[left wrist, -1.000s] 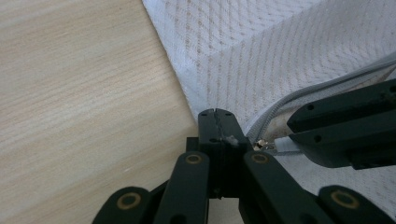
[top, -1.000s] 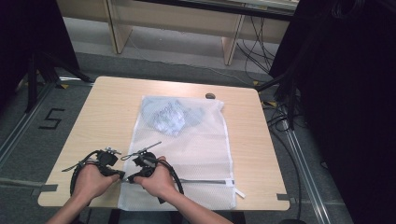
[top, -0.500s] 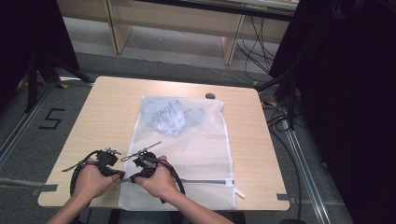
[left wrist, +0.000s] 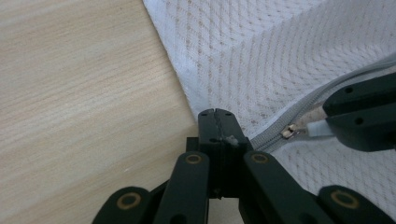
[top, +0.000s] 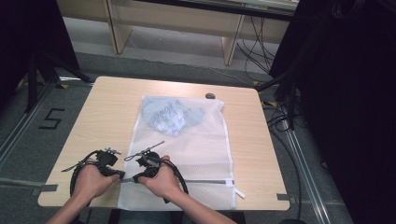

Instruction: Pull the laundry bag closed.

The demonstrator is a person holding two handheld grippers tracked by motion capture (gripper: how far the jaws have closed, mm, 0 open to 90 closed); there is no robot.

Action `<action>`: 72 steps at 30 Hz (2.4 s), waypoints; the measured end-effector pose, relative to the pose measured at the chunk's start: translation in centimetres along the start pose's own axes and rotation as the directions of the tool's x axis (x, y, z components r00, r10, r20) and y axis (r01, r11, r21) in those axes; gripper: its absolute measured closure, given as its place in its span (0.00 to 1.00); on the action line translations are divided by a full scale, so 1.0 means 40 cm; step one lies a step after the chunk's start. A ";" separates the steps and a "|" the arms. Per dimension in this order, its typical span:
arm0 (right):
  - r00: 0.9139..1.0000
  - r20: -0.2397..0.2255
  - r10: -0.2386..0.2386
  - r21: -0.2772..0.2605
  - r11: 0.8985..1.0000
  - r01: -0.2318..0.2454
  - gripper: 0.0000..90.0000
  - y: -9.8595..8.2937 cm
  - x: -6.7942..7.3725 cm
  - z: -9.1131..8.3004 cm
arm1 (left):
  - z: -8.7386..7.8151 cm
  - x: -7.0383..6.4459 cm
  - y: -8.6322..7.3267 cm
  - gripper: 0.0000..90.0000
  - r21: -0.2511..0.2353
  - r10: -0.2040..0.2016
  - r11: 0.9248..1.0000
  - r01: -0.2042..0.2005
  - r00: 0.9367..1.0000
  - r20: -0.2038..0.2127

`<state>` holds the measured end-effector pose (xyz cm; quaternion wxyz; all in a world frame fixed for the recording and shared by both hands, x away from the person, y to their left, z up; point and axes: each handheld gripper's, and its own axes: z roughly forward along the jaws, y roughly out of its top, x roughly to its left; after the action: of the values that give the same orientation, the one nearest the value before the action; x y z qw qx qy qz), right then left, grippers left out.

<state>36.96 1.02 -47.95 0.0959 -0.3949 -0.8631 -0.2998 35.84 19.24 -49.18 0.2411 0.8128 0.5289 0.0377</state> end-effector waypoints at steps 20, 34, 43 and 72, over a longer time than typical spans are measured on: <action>1.000 0.016 -0.010 -0.004 1.000 0.010 0.97 -0.015 -0.014 -0.024 | 0.000 0.000 0.000 1.00 -0.001 0.007 1.000 -0.007 1.000 -0.005; 1.000 0.030 -0.004 -0.018 1.000 0.005 0.97 -0.022 -0.023 -0.042 | 0.002 -0.001 -0.002 1.00 -0.008 -0.012 1.000 0.012 1.000 0.002; 0.999 0.039 -0.015 -0.013 1.000 0.015 0.97 -0.024 -0.022 -0.049 | 0.001 0.000 -0.001 1.00 -0.005 -0.010 1.000 0.010 1.000 0.003; 0.998 0.059 -0.013 0.019 1.000 0.011 0.97 -0.027 -0.037 -0.072 | 0.002 -0.001 -0.001 1.00 -0.007 -0.017 1.000 0.017 1.000 0.004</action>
<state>36.97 -2.18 -46.71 0.0724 -0.3974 -0.8707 -0.2805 35.81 19.19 -49.25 0.2454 0.8074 0.5354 0.0360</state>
